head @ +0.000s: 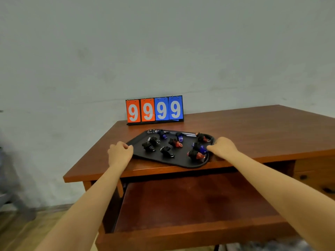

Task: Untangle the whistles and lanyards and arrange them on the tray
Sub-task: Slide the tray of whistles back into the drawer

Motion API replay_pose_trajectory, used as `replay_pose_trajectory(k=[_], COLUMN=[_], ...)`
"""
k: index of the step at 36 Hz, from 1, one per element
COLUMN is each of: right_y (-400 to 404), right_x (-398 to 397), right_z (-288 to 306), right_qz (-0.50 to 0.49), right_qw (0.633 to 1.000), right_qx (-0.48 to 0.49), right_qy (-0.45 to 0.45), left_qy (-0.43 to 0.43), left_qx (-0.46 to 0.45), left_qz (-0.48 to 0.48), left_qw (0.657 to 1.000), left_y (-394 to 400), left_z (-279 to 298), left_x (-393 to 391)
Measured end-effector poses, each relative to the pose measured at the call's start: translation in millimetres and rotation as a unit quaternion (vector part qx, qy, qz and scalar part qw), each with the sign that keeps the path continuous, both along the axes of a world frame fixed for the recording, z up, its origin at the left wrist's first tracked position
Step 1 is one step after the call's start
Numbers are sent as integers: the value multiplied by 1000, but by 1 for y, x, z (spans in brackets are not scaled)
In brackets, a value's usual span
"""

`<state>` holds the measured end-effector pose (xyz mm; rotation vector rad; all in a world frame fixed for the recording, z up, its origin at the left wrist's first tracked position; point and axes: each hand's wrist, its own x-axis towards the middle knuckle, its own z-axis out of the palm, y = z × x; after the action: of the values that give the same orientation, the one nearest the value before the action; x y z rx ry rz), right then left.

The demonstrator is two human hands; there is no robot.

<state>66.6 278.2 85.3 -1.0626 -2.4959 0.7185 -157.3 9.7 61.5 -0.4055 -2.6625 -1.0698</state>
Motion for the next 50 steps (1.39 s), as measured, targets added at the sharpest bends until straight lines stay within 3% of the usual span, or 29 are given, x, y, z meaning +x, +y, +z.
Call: replay_pose_trajectory(k=[5, 9, 20, 34, 42, 50], right_y=[25, 38, 57, 48, 34, 20], right_x=[2, -1, -11, 49, 97, 136], right_z=[-5, -5, -16, -20, -28, -35], right_qz=[18, 16, 27, 31, 26, 27], right_qw=[1000, 1000, 997, 997, 994, 992], right_qx=[-2, 14, 64, 38, -14, 4], right_qy=[-5, -21, -16, 52, 109, 123], left_qy=[-58, -88, -23, -50, -23, -20], left_qx=[-13, -126, -286, -212, -175, -132], left_qz=[25, -22, -44, -78, -106, -124], left_qw=[998, 988, 957, 973, 979, 983], left_y=[4, 7, 15, -1, -20, -37], left_z=[6, 12, 14, 8, 5, -7], left_x=[-12, -27, -31, 25, 63, 99])
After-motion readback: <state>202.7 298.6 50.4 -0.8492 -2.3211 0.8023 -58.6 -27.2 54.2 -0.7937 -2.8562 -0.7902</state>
